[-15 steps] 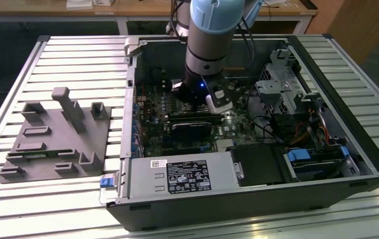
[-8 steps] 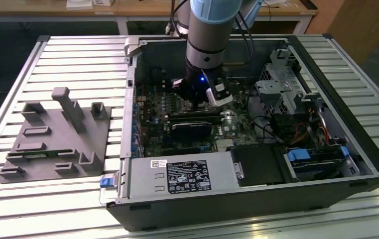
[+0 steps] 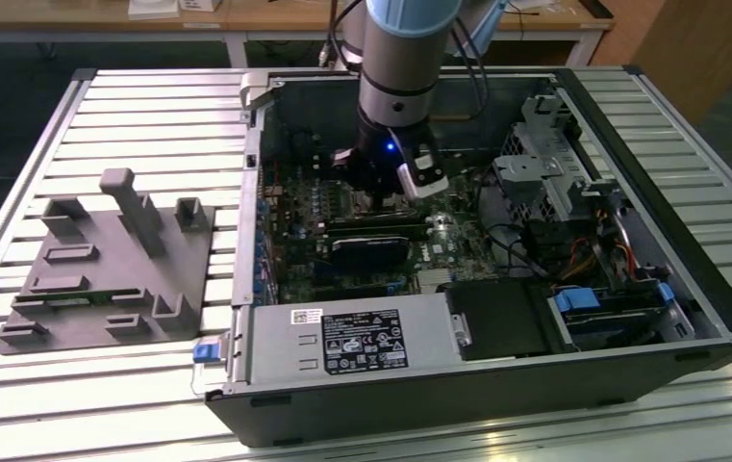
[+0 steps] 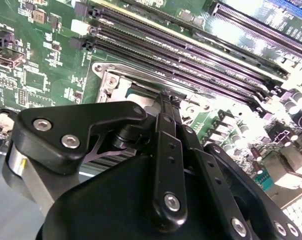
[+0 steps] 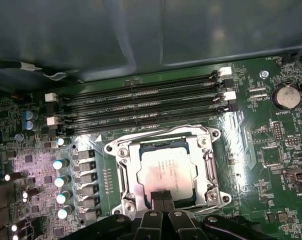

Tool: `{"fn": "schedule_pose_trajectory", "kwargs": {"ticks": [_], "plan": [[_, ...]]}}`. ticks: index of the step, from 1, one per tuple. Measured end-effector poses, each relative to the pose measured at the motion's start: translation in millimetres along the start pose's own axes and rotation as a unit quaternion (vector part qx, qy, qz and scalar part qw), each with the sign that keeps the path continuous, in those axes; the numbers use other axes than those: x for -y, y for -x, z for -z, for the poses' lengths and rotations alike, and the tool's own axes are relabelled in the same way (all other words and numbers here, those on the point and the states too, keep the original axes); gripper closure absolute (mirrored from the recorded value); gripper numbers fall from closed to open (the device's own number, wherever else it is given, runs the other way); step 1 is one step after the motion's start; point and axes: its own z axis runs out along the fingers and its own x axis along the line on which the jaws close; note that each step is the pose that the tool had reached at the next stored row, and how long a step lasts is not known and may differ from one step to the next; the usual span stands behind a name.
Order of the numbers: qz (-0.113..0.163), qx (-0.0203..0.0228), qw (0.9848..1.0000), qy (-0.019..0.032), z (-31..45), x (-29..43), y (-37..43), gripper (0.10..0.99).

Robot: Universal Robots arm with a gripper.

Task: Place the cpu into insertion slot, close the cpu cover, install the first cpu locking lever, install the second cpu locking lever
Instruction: 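Install the second cpu locking lever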

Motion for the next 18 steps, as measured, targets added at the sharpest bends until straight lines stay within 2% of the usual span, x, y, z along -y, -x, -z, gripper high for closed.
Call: {"fn": "schedule_pose_trajectory", "kwargs": {"ticks": [5,7,8,10,13,15,18], "plan": [[0.005,0.0061,1.0000,0.0009,-0.1,0.8,-4.8,0.980],[0.006,0.0112,0.9999,0.0022,-0.1,1.2,-5.9,0.980],[0.007,0.0151,0.9999,0.0048,-0.2,1.2,-6.0,0.980],[0.009,0.0216,0.9996,0.0148,-0.1,1.2,-6.0,0.980],[0.013,0.0271,0.9991,0.0285,-0.1,1.2,-6.0,0.980],[0.015,0.0287,0.9989,0.0328,-0.1,1.0,-6.0,0.980],[0.018,0.0299,0.9988,0.0340,-0.2,-0.9,-6.3,0.980]]}}
